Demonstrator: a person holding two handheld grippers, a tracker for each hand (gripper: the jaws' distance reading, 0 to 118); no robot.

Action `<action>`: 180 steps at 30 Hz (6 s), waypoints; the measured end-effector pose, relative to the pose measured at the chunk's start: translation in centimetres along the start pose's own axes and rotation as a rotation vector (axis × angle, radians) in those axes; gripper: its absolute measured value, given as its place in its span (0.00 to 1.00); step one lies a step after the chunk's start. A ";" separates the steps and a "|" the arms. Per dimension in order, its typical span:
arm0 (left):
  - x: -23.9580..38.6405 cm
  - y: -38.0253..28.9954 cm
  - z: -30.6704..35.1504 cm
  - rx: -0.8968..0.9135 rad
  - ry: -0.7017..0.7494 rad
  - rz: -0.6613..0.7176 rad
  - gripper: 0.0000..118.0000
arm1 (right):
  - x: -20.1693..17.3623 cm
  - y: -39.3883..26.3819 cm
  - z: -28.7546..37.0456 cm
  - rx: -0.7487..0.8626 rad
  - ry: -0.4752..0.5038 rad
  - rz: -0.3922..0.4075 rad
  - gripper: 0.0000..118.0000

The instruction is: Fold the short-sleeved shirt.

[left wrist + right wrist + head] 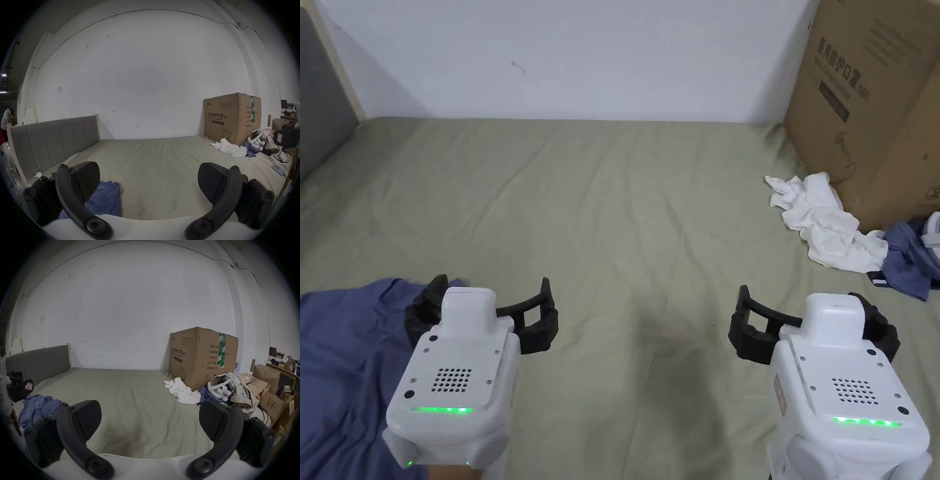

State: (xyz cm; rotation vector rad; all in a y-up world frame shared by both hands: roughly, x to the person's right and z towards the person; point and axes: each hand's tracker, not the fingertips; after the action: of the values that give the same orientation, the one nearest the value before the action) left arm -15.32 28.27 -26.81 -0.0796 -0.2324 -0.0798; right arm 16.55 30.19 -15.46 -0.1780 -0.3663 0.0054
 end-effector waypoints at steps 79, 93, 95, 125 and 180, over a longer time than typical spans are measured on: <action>0.9 3.2 0.0 0.069 0.026 -0.065 1.00 | -0.8 3.3 1.6 0.025 0.020 0.034 1.00; 0.2 3.8 0.1 0.033 -0.010 0.020 0.85 | -0.6 3.8 1.2 -0.015 0.008 -0.005 0.55; 0.3 4.1 0.2 0.023 -0.026 0.030 0.42 | -0.4 4.0 0.8 -0.036 0.016 -0.007 0.42; -13.6 3.7 5.2 -0.050 0.262 0.062 0.03 | -13.1 5.4 -0.9 -0.016 0.375 0.012 0.03; -24.7 -14.4 -12.4 -1.073 0.309 0.397 0.83 | -17.0 1.1 -6.2 -0.186 0.383 0.104 0.03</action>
State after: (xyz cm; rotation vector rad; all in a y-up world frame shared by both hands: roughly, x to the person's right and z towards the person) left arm -37.69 14.62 -43.61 -1.1691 0.1610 0.1874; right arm 2.89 29.57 -27.41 -0.3748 0.0254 0.0394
